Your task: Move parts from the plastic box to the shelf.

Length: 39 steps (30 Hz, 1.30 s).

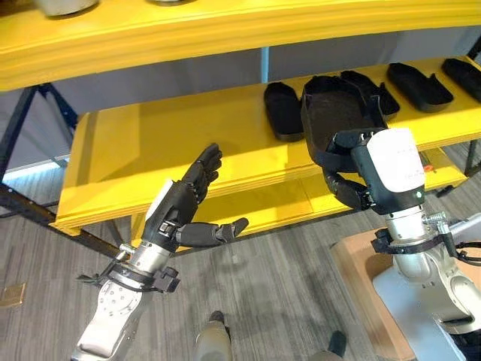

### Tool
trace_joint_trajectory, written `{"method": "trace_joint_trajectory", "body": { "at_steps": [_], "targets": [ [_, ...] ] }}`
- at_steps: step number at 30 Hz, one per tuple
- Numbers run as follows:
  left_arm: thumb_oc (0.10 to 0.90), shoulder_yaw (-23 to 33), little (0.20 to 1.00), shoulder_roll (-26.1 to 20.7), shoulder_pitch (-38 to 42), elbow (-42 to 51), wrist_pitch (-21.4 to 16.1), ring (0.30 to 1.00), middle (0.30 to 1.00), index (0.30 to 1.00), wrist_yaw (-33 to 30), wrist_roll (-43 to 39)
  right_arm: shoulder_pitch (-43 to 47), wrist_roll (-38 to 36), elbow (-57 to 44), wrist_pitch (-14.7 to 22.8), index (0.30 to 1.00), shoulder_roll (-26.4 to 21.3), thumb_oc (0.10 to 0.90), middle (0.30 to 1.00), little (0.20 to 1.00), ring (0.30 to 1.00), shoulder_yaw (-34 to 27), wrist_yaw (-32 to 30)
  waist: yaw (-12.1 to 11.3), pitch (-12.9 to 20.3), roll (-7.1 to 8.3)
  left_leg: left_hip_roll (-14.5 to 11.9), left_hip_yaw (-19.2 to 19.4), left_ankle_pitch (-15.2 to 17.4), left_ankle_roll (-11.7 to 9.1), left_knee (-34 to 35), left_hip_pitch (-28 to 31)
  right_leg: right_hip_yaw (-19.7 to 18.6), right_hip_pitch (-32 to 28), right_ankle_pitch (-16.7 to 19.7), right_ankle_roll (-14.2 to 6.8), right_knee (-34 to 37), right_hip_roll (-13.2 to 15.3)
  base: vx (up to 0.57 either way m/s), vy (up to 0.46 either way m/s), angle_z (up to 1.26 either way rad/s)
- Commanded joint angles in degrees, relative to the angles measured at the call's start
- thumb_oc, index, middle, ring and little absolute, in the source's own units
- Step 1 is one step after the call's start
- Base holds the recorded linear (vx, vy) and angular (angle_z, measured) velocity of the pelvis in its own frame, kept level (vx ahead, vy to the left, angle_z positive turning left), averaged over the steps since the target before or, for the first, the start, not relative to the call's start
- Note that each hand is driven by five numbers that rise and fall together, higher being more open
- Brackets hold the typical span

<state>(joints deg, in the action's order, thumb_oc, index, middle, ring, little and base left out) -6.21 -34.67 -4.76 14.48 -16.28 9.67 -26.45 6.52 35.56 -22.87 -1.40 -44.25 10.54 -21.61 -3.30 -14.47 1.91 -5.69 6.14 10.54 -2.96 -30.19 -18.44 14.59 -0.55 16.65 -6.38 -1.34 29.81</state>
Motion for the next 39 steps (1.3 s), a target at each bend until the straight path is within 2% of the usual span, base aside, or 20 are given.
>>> {"method": "trace_joint_trajectory", "body": {
  "at_steps": [1, 2, 3, 4, 5, 7, 8, 9, 10, 12, 16, 19, 23, 26, 30, 32, 33, 34, 38, 39],
  "targets": [
    [0.900, 3.01, 1.000, -1.64, 1.87, 7.33, -3.81, 1.000, 1.000, 1.000, 2.16, -1.23, 5.96, 0.92, -6.91, 2.81, 0.300, -1.18, 0.400, 0.300, 0.300, 0.300, -4.27, -8.52, 1.10, 2.92, -1.07, 5.19, 0.91, -1.63, 5.96, 25.46, 16.76, -8.33, 3.52, -3.01, -5.00, 0.15, -8.23, 0.16, 0.171, 0.31],
    [0.900, 2.88, 1.000, -1.75, 1.41, 7.23, -3.29, 1.000, 1.000, 1.000, 1.99, -2.04, 4.65, 0.04, -7.21, 3.81, 0.300, -1.30, 0.400, 0.300, 0.300, 0.300, -4.53, -8.90, 1.64, 3.47, -1.03, 5.21, 0.35, -2.66, 6.35, 27.63, 17.54, -9.39, 3.72, -6.01, -4.28, -2.02, -11.78, 0.16, 0.150, 0.37],
    [0.900, 3.20, 1.000, -1.66, 0.59, 7.40, -2.59, 1.000, 1.000, 1.000, 1.42, -2.72, 3.44, -1.27, -7.82, 5.34, 0.300, -1.65, 0.400, 0.300, 0.300, 0.300, -4.60, -9.16, 1.82, 4.16, -1.00, 4.97, 0.27, -4.39, 6.47, 30.27, 18.25, -8.48, 4.02, -10.56, -3.12, -4.96, -16.49, 0.12, 0.139, 0.38],
    [0.900, 3.34, 1.000, -1.52, 0.23, 7.45, -2.39, 1.000, 1.000, 1.000, 1.11, -2.69, 3.06, -1.60, -8.23, 5.97, 0.300, -1.73, 0.400, 0.300, 0.300, 0.300, -4.44, -9.03, 1.96, 4.34, -0.93, 4.94, 0.41, -5.03, 6.56, 31.01, 18.50, -8.00, 3.95, -12.58, -2.75, -5.78, -18.70, 0.13, 0.150, 0.24],
    [0.900, 3.46, 1.000, -0.91, -0.80, 8.06, -1.66, 1.000, 1.000, 1.000, -0.08, -2.80, 2.46, -2.06, -9.12, 7.52, 0.300, -1.97, 0.400, 0.300, 0.300, 0.300, -3.91, -8.62, 2.33, 4.64, -0.82, 4.71, 0.56, -6.47, 6.30, 33.17, 19.52, -7.39, 3.77, -17.13, -1.18, -6.83, -23.75, 0.11, 0.123, 0.02],
    [0.900, 3.50, 1.000, -0.48, -1.50, 8.55, -1.23, 1.000, 1.000, 1.000, -0.89, -3.19, 2.03, -2.08, -9.57, 8.91, 0.300, -2.30, 0.400, 0.300, 0.300, 0.300, -3.59, -8.80, 2.62, 4.77, -0.66, 4.77, 0.58, -7.23, 5.95, 34.30, 20.17, -7.41, 3.18, -19.12, 0.15, -6.25, -26.14, 0.10, 0.076, -0.30],
    [0.900, 2.68, 1.000, 0.35, -2.20, 8.50, -1.84, 1.000, 1.000, 1.000, -1.44, -2.87, 1.25, -1.53, -10.34, 9.84, 0.300, -2.71, 0.400, 0.300, 0.300, 0.300, -2.94, -9.03, 3.13, 5.00, -0.32, 5.24, -0.30, -8.07, 5.45, 34.96, 20.37, -9.08, 2.50, -19.45, 1.43, -4.43, -28.80, 0.08, 0.033, -0.36],
    [0.900, 2.24, 1.000, 0.57, -2.29, 8.41, -2.11, 1.000, 1.000, 1.000, -1.41, -2.66, 1.10, -1.30, -10.37, 10.03, 0.300, -2.73, 0.400, 0.300, 0.300, 0.300, -2.68, -9.14, 3.33, 5.09, -0.20, 5.50, -0.84, -8.20, 5.42, 35.05, 20.29, -10.07, 2.36, -19.10, 1.65, -3.44, -29.40, 0.09, 0.002, -0.16],
    [0.900, 0.43, 1.000, 0.64, -1.52, 7.89, -2.81, 1.000, 1.000, 1.000, -0.94, -2.53, 1.19, -0.36, -9.79, 10.66, 0.300, -3.05, 0.400, 0.300, 0.300, 0.300, -1.94, -10.48, 4.45, 5.80, 0.26, 6.81, -2.72, -7.75, 5.88, 35.19, 19.68, -14.17, 1.57, -17.81, 2.14, 0.78, -30.78, 0.05, -0.037, 0.06],
    [0.900, -1.15, 1.000, 0.68, 0.01, 5.36, -3.73, 1.000, 1.000, 1.000, 0.64, -3.44, 1.34, 0.19, -8.53, 11.31, 0.300, -3.99, 0.400, 0.300, 0.300, 0.300, -1.42, -11.89, 5.01, 6.34, 0.28, 7.34, -3.77, -7.83, 5.95, 35.04, 19.46, -15.27, 1.45, -16.57, 2.16, 2.61, -30.99, 0.08, -0.112, 0.54],
    [0.900, -3.26, 1.000, 1.03, 1.47, 3.76, -3.34, 1.000, 1.000, 1.000, 2.33, -3.97, 4.35, 2.26, -7.44, 11.40, 0.300, -3.73, 0.400, 0.300, 0.300, 0.300, 1.05, -11.67, 4.75, 6.33, -0.16, 7.58, -2.42, -7.45, 6.00, 33.60, 19.42, -13.83, 0.67, -17.13, 2.81, 2.01, -30.47, 0.05, -0.103, 0.44],
    [0.900, -4.97, 1.000, 1.49, 2.71, 3.53, -2.81, 1.000, 1.000, 1.000, 2.13, -3.52, 8.01, 3.80, -7.54, 10.03, 0.300, -3.21, 0.400, 0.300, 0.300, 0.300, 3.53, -10.83, 5.30, 5.90, -0.85, 8.11, 1.34, -4.90, 6.05, 28.27, 18.56, -12.34, 0.40, -18.49, 3.44, 0.54, -29.62, 0.03, -0.045, 0.23],
    [0.900, -5.18, 1.000, 1.40, 3.05, 3.99, -2.54, 1.000, 1.000, 1.000, 1.32, -3.43, 9.92, 3.85, -7.52, 9.22, 0.300, -3.16, 0.400, 0.300, 0.300, 0.300, 4.50, -9.54, 5.33, 5.21, -0.84, 6.73, 2.16, -3.01, 5.32, 22.93, 16.92, -11.52, 0.30, -19.52, 4.22, -1.70, -28.58, 0.04, 0.008, 0.19],
    [0.900, -5.01, 1.000, 1.34, 3.10, 4.67, -2.38, 1.000, 1.000, 1.000, -0.39, -3.38, 13.95, 2.78, -7.43, 8.82, 0.300, -3.12, 0.400, 0.300, 0.300, 0.300, 6.64, -7.34, 5.31, 4.69, -0.93, 2.00, 0.79, -4.80, 3.19, 23.13, 17.15, -11.18, 0.79, -21.65, 5.14, -5.16, -27.73, 0.07, 0.131, 0.15],
    [0.900, -5.38, 1.000, 1.23, 3.79, 4.10, -3.35, 1.000, 1.000, 1.000, -2.05, -3.08, 18.21, 0.62, -6.39, 8.95, 0.300, -4.50, 0.400, 0.300, 0.300, 0.300, 9.43, -6.29, 5.73, 4.44, -1.37, -8.56, -0.45, -16.61, -0.88, 25.93, 16.91, -10.47, 2.01, -24.64, 6.72, -9.12, -26.41, 0.06, 0.255, 0.06],
    [0.900, -5.73, 1.000, 1.38, 4.27, 3.29, -4.09, 1.000, 1.000, 1.000, -2.29, -3.30, 19.82, -0.32, -5.79, 8.50, 0.300, -4.93, 0.400, 0.300, 0.300, 0.300, 10.19, -6.06, 6.00, 4.45, -1.44, -11.67, -0.85, -20.37, -1.88, 27.22, 16.70, -10.05, 2.67, -25.45, 7.03, -10.45, -25.41, 0.04, 0.348, 0.16],
    [0.900, -6.63, 1.000, 1.92, 5.51, 2.11, -4.64, 1.000, 1.000, 1.000, -2.14, -3.83, 22.41, -1.24, -4.87, 7.46, 0.300, -5.44, 0.400, 0.300, 0.300, 0.300, 11.06, -4.94, 6.63, 4.40, -1.71, -16.12, 0.25, -25.44, -3.44, 28.52, 16.01, -8.86, 3.30, -26.32, 7.32, -11.82, -23.38, 0.06, 0.576, 0.11],
    [0.900, -7.13, 1.000, 2.51, 6.56, 0.93, -5.19, 1.000, 1.000, 1.000, -1.68, -4.15, 23.52, -1.85, -4.27, 6.84, 0.300, -6.04, 0.400, 0.300, 0.300, 0.300, 10.99, -4.00, 7.65, 4.45, -2.36, -17.09, 2.20, -25.35, -3.95, 29.54, 16.77, -7.56, 3.66, -26.59, 7.17, -12.30, -21.92, 0.08, 0.594, 0.07],
    [0.900, -7.68, 1.000, 3.57, 7.16, 0.43, -5.55, 1.000, 1.000, 1.000, -2.83, -4.88, 24.87, -2.87, -1.04, 8.41, 0.300, -6.79, 0.400, 0.300, 0.300, 0.300, 11.28, -3.04, 7.09, 4.34, -4.77, -13.77, -1.31, -21.59, -4.34, 30.50, 17.42, -9.09, 5.28, -27.23, 5.70, -15.09, -19.62, 0.13, 0.425, 0.20],
    [0.900, -7.80, 1.000, 3.90, 7.72, -0.16, -5.01, 1.000, 1.000, 1.000, -3.04, -4.43, 25.70, -3.33, 0.44, 7.04, 0.300, -5.66, 0.400, 0.300, 0.300, 0.300, 11.49, -1.28, 6.92, 4.59, -5.94, -12.05, -1.10, -18.77, -4.30, 30.45, 18.71, -9.02, 5.00, -27.11, 4.92, -15.14, -18.80, 0.19, 0.331, 0.00]
  ]
}}
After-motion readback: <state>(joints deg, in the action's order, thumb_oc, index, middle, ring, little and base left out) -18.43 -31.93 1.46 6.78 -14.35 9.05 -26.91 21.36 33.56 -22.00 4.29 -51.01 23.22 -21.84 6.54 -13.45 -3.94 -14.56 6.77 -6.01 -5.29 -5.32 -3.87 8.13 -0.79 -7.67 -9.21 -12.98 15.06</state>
